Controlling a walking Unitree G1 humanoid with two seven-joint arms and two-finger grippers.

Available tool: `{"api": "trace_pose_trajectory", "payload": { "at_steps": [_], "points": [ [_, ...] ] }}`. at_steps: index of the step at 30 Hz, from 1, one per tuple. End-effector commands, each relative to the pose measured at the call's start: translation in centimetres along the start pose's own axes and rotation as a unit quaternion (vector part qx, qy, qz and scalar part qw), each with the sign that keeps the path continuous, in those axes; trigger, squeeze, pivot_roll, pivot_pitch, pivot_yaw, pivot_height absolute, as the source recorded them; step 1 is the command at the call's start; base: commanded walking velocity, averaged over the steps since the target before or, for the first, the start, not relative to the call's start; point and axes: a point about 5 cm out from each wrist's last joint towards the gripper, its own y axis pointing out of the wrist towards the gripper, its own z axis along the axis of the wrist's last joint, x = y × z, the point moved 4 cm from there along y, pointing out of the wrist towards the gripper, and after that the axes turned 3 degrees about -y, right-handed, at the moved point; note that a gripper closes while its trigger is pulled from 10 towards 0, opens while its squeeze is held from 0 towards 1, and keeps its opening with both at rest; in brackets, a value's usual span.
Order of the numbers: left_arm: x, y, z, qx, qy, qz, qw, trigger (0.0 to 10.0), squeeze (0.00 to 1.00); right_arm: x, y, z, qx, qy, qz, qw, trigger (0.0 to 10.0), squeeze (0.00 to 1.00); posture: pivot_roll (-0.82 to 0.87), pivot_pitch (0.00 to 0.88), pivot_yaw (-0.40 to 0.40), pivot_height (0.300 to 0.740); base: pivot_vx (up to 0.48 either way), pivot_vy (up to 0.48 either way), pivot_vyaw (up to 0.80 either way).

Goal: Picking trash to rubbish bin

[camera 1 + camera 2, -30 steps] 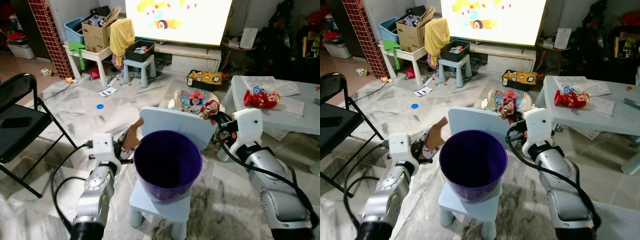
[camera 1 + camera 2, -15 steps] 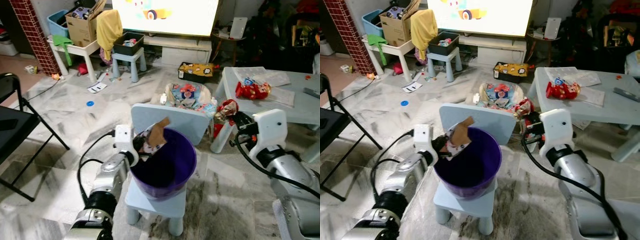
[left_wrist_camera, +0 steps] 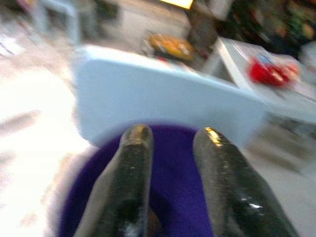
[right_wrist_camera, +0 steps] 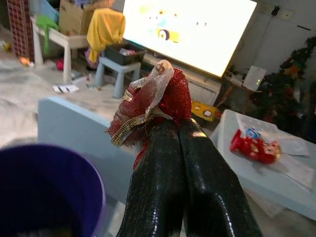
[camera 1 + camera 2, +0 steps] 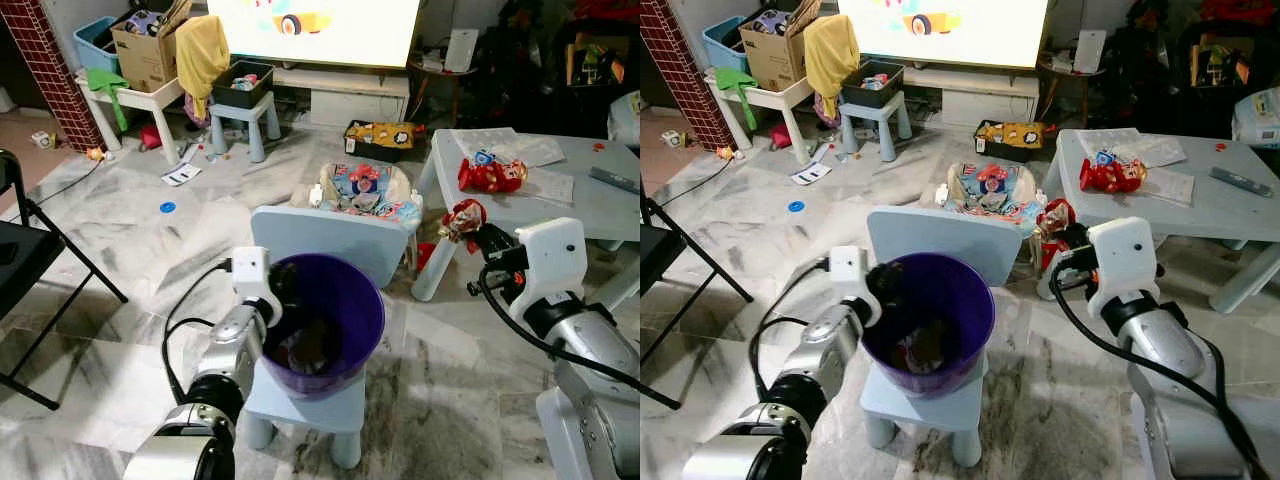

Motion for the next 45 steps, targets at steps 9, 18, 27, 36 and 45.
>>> {"api": "trace_pose_trajectory", "payload": {
  "at_steps": [9, 18, 27, 36, 45],
  "points": [
    [-3.8, -9.5, 1.3, 0.087, 0.074, 0.109, 0.987, 10.0, 1.00, -5.0, 4.4, -2.1, -0.008, 0.109, 0.060, 0.992, 10.0, 0.00, 0.12, 0.067, -0.066, 0.740, 0.000, 0.000, 0.00],
    [-5.3, -16.0, -1.0, 0.035, 0.105, 0.159, 0.981, 10.0, 1.00, -9.7, 7.8, -5.1, -0.048, 0.137, 0.117, 0.982, 10.0, 0.00, 0.24, 0.057, -0.073, 0.740, 0.000, 0.000, 0.00],
    [-3.1, -17.1, -1.4, -0.018, 0.046, 0.089, 0.995, 10.0, 1.00, -13.1, 8.6, -8.9, -0.105, 0.079, 0.139, 0.981, 10.0, 0.00, 0.26, 0.053, -0.051, 0.740, 0.000, 0.000, 0.00],
    [-0.9, -15.2, -0.4, -0.026, 0.032, 0.025, 0.999, 10.0, 0.87, -13.7, 8.7, -10.3, -0.129, 0.023, 0.137, 0.982, 10.0, 0.00, 0.23, 0.055, -0.040, 0.740, 0.000, 0.000, 0.00],
    [0.0, -14.9, -0.8, -0.047, 0.021, 0.006, 0.999, 10.0, 0.76, -13.7, 8.7, -10.5, -0.119, 0.026, 0.142, 0.982, 10.0, 1.00, 0.22, 0.058, -0.042, 0.740, 0.000, 0.000, 0.00]
  ]
}}
